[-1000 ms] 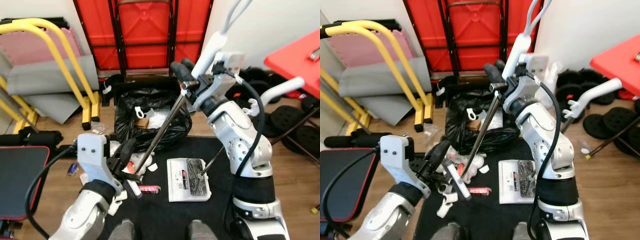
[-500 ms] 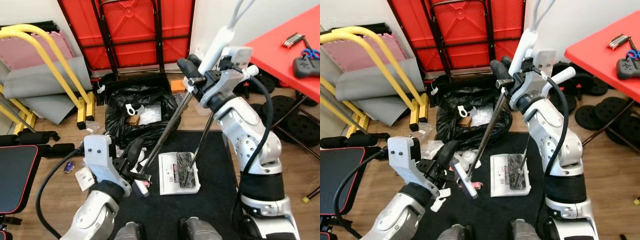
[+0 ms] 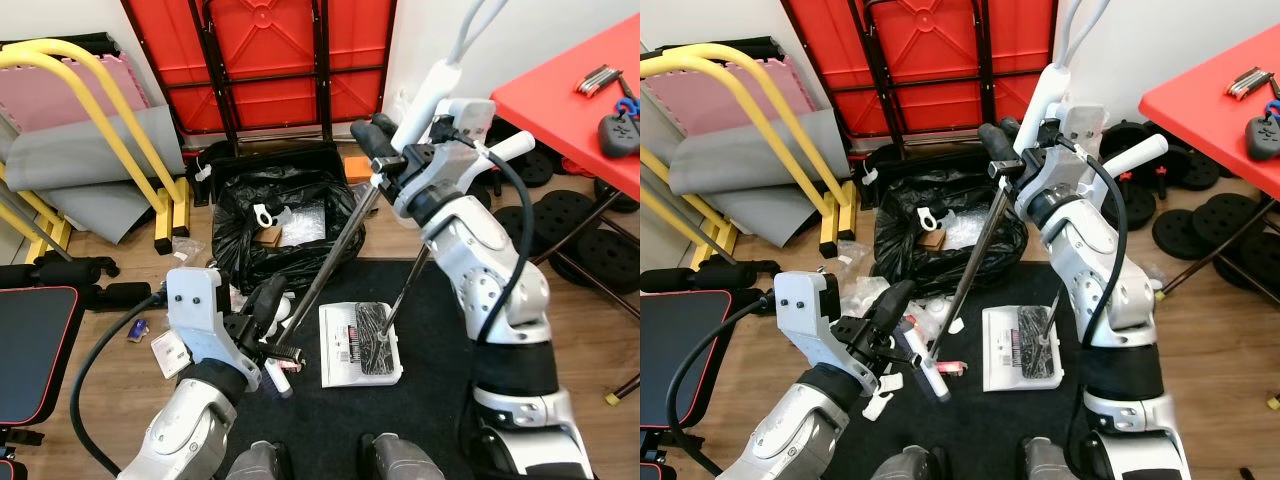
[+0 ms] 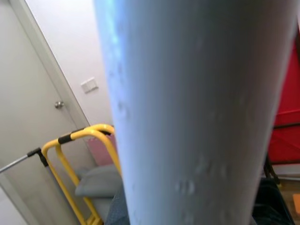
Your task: Sweep floor
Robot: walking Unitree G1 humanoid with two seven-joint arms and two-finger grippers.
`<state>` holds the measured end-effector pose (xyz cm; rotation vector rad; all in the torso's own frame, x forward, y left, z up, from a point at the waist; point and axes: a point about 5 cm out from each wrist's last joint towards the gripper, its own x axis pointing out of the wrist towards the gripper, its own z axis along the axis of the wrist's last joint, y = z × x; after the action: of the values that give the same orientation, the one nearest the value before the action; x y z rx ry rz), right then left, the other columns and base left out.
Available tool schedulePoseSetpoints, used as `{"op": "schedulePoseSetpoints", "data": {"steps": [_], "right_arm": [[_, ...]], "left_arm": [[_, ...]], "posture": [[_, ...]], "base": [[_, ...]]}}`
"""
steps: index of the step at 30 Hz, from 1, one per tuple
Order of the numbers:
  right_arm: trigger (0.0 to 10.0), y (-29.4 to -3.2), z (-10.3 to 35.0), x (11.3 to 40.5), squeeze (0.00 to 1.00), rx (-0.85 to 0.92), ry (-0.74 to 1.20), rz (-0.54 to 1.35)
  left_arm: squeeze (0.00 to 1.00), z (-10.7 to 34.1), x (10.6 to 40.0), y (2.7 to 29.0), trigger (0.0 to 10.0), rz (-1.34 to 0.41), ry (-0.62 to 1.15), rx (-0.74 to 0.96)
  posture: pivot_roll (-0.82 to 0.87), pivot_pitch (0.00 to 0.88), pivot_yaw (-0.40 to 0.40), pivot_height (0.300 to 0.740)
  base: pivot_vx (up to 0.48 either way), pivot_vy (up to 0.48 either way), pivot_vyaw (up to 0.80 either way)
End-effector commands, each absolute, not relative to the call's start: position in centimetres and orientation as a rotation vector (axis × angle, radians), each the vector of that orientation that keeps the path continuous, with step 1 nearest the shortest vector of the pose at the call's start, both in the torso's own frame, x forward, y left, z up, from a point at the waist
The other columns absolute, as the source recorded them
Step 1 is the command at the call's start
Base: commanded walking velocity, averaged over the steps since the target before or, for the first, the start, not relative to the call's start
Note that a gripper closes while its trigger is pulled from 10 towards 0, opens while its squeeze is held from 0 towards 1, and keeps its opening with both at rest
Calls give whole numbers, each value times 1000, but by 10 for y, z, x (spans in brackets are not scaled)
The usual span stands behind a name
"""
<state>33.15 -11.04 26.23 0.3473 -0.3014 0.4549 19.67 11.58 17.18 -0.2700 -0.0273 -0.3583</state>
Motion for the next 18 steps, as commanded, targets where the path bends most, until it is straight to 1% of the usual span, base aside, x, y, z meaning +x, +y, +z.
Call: {"op": "schedulePoseSetpoints", "data": {"steps": [1,2,4,5,6,7,9,10,13,14,17,18], "right_arm": [[10000,-110,274,330,0,379,-382,478],[10000,-110,273,336,0,389,-392,480],[10000,-110,273,336,0,389,-392,480],[10000,-110,270,343,0,397,-393,476],[10000,-110,270,343,0,397,-393,476],[10000,-110,268,348,0,406,-389,472],[10000,-110,268,348,0,406,-389,472],[10000,-110,265,353,0,423,-385,466],[10000,-111,264,355,0,437,-382,460],[10000,-112,263,358,0,453,-383,453],[10000,-113,263,358,0,462,-385,448],[10000,-112,264,360,0,471,-392,449]], "left_arm": [[0,170,193,112,10000,-415,-10,-267],[0,171,184,101,10000,-549,9,-233],[0,171,184,101,10000,-549,9,-233],[0,170,175,89,10000,-682,38,-208],[0,170,175,89,10000,-682,38,-208],[0,169,167,83,10000,-772,61,-184],[0,169,167,83,10000,-772,61,-184],[0,169,160,81,10000,-814,75,-184],[0,170,156,82,10000,-816,79,-196],[0,173,151,83,10000,-808,79,-219],[0,175,147,84,10000,-803,78,-235],[0,178,142,83,10000,-805,78,-251]], "posture": [[-81,227,17,740],[-73,237,18,740],[-73,237,18,740],[-67,244,18,740],[-67,244,18,740],[-59,261,19,740],[-59,261,19,740],[-50,289,24,740],[-38,312,23,740],[-23,339,21,740],[-20,345,22,740],[-12,369,21,740]], "base": [[0,0,0],[0,0,0],[0,0,0],[0,0,0],[0,0,0],[0,0,0],[0,0,0],[0,0,0],[0,0,0],[0,0,0],[0,0,0],[0,0,0]]}}
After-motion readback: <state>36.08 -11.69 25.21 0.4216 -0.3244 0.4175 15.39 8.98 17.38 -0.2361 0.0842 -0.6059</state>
